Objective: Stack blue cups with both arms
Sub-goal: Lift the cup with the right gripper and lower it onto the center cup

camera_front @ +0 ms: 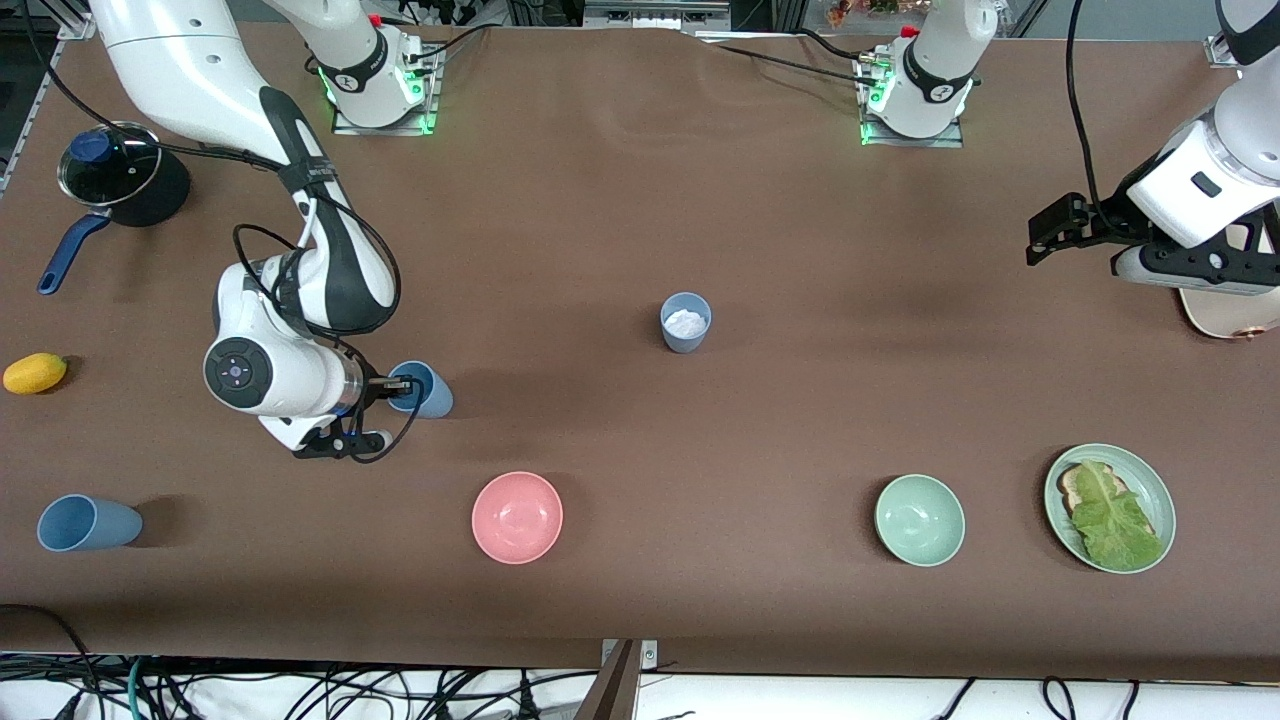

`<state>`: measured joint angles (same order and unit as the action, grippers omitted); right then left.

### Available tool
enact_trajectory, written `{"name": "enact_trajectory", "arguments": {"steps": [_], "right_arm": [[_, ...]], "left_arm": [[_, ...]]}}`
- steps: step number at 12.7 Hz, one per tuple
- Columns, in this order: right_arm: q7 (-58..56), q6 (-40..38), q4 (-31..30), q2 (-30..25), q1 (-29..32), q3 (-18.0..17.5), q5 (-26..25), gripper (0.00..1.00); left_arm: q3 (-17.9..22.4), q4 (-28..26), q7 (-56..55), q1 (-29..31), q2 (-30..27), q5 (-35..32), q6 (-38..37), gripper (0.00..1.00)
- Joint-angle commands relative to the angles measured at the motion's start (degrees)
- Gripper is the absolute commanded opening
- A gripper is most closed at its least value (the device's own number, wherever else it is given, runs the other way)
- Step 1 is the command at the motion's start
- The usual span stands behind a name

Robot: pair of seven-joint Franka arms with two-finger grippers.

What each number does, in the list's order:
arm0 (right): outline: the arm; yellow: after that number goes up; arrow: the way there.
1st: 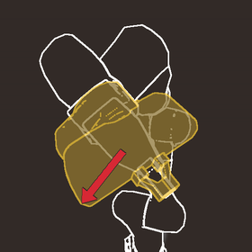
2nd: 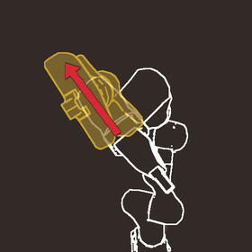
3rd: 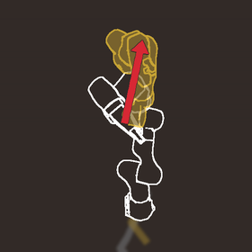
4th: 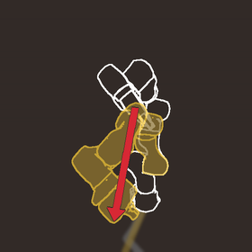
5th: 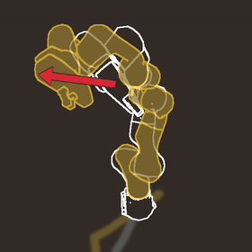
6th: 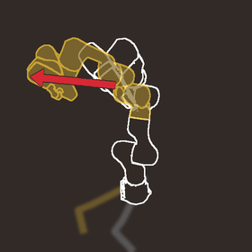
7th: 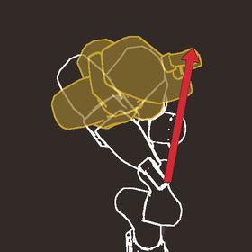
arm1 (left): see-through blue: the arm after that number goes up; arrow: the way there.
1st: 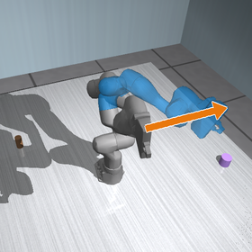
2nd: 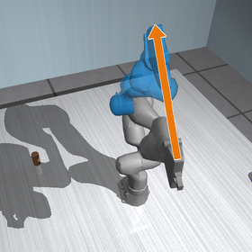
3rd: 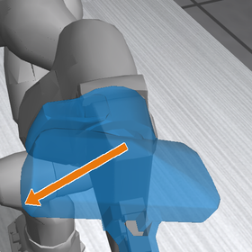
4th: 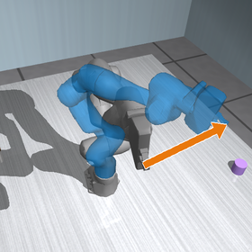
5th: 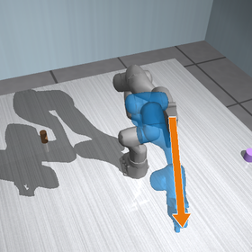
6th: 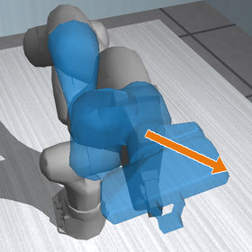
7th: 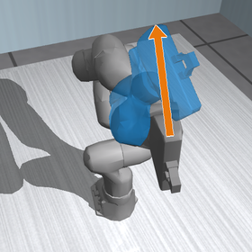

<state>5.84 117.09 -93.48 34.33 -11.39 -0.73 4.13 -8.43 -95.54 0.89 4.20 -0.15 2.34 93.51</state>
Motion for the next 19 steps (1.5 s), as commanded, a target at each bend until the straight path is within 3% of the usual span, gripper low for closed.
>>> {"name": "enact_trajectory", "arguments": {"steps": [1,3,6,13,15,19], "right_arm": [[1.81,0.08,-2.24,-2.25,0.23,-0.85,0.26,0.00],[3.29,-1.32,-1.98,-3.65,0.23,-1.12,0.35,0.00],[11.18,-5.80,-1.36,-6.81,0.23,-5.15,1.49,0.00],[41.06,-11.35,2.15,-10.60,0.14,-23.41,0.44,0.00],[48.96,-11.44,2.77,-10.60,-1.34,-27.38,-2.70,0.00],[59.71,-10.57,8.81,-6.48,-9.60,-27.49,-4.31,0.00]], "left_arm": [[-0.18,2.11,-0.10,-0.24,0.94,-1.11,-1.40,1.00],[-0.09,2.11,0.16,-0.16,1.03,-1.02,-1.58,1.00],[-0.09,2.11,0.07,-0.15,1.03,-0.94,-1.58,1.00],[-0.18,2.11,-0.01,-0.15,1.03,-0.94,-1.75,1.00],[-0.18,2.11,0.08,-0.15,0.94,-0.94,-2.10,1.00],[-0.18,2.11,0.08,-0.15,0.94,-0.93,-2.19,1.00]]}}
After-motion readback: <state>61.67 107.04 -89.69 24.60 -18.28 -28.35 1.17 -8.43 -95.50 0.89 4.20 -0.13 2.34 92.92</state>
